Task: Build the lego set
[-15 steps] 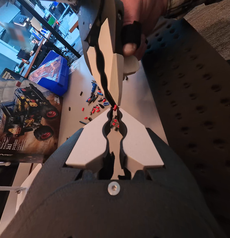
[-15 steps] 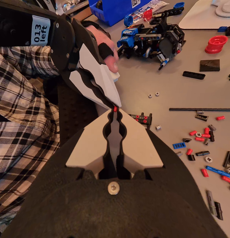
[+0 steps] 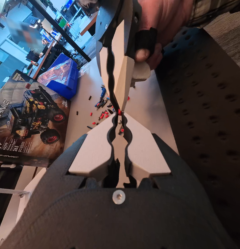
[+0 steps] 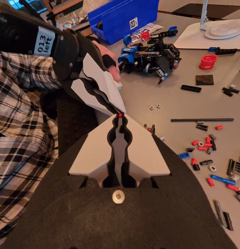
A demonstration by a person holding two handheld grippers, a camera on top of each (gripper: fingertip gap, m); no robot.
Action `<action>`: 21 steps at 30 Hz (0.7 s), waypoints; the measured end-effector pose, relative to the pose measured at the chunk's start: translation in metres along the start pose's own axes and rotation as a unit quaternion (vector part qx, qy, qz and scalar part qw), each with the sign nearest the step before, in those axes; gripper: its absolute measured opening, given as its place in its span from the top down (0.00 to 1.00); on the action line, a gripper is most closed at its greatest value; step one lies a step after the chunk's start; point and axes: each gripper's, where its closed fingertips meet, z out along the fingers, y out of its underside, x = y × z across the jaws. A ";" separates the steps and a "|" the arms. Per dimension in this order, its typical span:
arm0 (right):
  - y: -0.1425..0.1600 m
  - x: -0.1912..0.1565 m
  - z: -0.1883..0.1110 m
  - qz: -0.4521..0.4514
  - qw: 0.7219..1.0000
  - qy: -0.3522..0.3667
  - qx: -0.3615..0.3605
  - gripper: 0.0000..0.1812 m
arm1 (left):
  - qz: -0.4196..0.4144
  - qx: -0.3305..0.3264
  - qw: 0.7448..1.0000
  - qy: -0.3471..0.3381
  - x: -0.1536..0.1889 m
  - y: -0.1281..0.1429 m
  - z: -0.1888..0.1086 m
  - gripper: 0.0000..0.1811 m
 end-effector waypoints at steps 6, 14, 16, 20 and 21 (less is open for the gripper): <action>0.026 0.015 0.008 -0.081 0.989 0.062 -0.106 0.98 | -0.122 -0.081 0.980 0.134 0.024 0.041 -0.002 0.84; 0.052 0.023 0.017 -0.176 0.951 0.082 -0.239 0.98 | -0.160 -0.103 0.961 0.199 0.053 0.049 0.011 0.96; 0.056 0.026 0.015 -0.188 0.943 0.088 -0.261 0.98 | -0.158 -0.095 0.962 0.203 0.056 0.045 0.014 0.96; 0.055 0.027 0.010 -0.195 0.937 0.084 -0.278 0.98 | -0.178 -0.082 0.970 0.146 0.027 0.048 0.016 0.80; 0.055 0.027 0.010 -0.196 0.937 0.083 -0.279 0.98 | -0.184 -0.082 0.970 0.139 0.021 0.050 0.017 0.74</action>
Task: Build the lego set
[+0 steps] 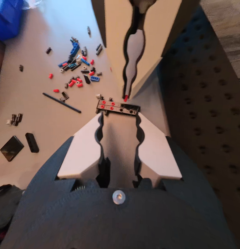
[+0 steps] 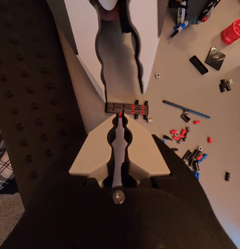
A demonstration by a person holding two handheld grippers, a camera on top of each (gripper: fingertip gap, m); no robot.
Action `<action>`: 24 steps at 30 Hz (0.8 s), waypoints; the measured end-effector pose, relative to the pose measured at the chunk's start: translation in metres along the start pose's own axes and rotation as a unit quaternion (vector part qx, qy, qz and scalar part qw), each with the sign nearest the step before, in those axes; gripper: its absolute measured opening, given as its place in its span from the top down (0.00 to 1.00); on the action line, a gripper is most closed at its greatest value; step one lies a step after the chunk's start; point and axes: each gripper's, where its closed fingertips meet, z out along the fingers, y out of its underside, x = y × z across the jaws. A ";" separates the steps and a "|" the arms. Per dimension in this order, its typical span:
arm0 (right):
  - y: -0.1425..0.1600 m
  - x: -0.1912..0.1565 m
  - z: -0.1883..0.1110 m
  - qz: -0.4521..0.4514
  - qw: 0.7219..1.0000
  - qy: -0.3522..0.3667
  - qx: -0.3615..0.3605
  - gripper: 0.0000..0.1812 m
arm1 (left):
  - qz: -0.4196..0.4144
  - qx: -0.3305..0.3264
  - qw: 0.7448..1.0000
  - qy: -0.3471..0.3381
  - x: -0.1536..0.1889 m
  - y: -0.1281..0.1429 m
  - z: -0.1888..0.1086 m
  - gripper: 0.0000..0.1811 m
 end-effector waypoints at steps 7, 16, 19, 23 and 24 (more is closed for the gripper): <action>-0.020 -0.005 -0.011 0.065 0.993 -0.039 0.088 0.98 | 0.103 0.069 0.992 -0.032 0.006 -0.029 -0.007 0.82; -0.033 0.003 -0.028 0.192 0.957 -0.081 0.203 0.98 | 0.201 0.073 0.969 -0.121 0.003 -0.043 -0.015 0.94; -0.036 0.004 -0.030 0.206 0.949 -0.085 0.224 0.98 | 0.194 0.068 0.971 -0.124 0.000 -0.041 -0.014 0.95; -0.036 0.005 -0.030 0.217 0.943 -0.083 0.236 0.98 | 0.176 0.071 0.974 -0.123 -0.002 -0.041 -0.015 0.97; -0.036 0.006 -0.030 0.218 0.943 -0.081 0.239 0.98 | 0.172 0.071 0.975 -0.123 -0.002 -0.041 -0.014 0.97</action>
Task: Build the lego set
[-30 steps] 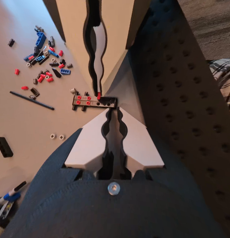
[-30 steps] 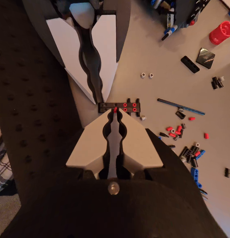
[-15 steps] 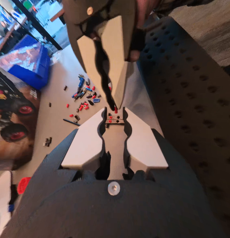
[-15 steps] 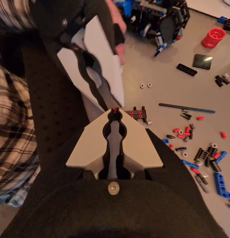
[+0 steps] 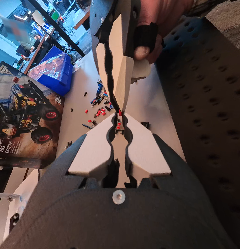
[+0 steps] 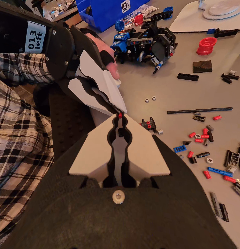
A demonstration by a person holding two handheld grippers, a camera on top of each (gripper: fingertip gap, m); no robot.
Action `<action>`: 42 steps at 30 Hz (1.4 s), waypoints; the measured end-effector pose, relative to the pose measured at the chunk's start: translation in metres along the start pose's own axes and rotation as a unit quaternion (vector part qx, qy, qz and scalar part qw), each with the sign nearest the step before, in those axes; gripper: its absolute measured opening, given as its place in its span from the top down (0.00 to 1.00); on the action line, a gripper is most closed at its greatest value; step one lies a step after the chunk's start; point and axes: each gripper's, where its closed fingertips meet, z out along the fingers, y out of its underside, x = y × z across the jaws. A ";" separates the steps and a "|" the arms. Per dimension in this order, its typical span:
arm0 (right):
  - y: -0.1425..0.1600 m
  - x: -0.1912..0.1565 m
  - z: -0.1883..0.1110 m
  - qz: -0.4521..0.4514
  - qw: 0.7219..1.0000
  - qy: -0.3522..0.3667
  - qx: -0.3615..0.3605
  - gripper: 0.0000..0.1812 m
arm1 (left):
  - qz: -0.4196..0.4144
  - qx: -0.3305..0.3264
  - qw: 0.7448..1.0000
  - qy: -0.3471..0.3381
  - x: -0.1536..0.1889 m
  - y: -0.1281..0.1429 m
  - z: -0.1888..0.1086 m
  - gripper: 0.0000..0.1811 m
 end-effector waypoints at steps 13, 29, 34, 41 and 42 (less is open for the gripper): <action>0.036 0.016 0.007 -0.119 0.977 0.069 -0.165 0.98 | -0.132 -0.084 0.979 0.130 0.015 0.044 0.017 0.61; 0.047 0.021 0.017 -0.187 0.935 0.046 -0.298 0.98 | -0.173 -0.084 0.964 0.184 0.023 0.044 0.028 0.61; 0.049 0.021 0.017 -0.216 0.915 0.051 -0.336 0.98 | -0.173 -0.083 0.964 0.185 0.023 0.044 0.028 0.61; 0.049 0.019 0.017 -0.261 0.890 0.023 -0.372 0.99 | -0.173 -0.076 0.963 0.190 0.024 0.043 0.028 0.61; 0.049 0.019 0.018 -0.267 0.889 0.020 -0.372 0.99 | -0.172 -0.076 0.964 0.189 0.024 0.043 0.028 0.61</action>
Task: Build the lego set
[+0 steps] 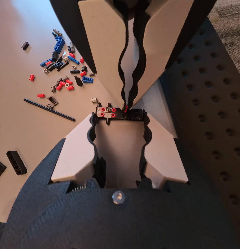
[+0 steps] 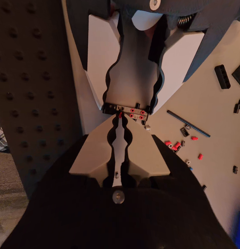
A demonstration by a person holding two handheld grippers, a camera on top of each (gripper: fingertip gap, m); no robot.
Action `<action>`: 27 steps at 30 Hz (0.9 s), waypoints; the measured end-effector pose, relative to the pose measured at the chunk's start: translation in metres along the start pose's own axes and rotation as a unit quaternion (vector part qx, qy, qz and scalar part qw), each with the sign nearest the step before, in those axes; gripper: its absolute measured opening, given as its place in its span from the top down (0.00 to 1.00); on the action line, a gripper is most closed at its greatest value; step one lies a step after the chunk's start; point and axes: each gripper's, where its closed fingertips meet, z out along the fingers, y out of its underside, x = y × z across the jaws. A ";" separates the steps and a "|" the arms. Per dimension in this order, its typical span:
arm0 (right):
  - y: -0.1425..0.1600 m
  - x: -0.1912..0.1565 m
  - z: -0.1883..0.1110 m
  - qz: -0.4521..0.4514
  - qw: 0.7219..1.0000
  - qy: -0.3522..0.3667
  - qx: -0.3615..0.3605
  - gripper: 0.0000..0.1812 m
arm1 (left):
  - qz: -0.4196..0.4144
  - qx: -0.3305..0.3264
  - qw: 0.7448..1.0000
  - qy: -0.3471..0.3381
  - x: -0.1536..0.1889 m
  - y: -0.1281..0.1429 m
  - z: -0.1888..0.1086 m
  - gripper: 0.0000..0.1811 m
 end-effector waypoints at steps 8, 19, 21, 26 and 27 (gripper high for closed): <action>-0.006 0.000 0.000 0.037 0.998 -0.010 0.059 0.98 | -0.007 -0.003 1.000 0.005 0.000 0.001 0.000 0.61; -0.006 0.000 -0.001 0.098 0.986 -0.021 0.136 0.98 | -0.007 -0.003 1.000 0.004 0.000 0.000 0.001 0.60; -0.006 0.000 -0.001 0.100 0.984 -0.025 0.142 0.99 | -0.007 -0.003 1.000 0.004 0.000 0.000 0.001 0.60; -0.006 -0.001 -0.001 0.110 0.980 -0.047 0.161 0.99 | -0.007 -0.003 1.000 0.004 0.000 0.000 0.001 0.60; -0.006 -0.001 -0.001 0.112 0.978 -0.051 0.166 0.99 | -0.008 -0.003 1.000 0.004 0.000 0.000 0.001 0.60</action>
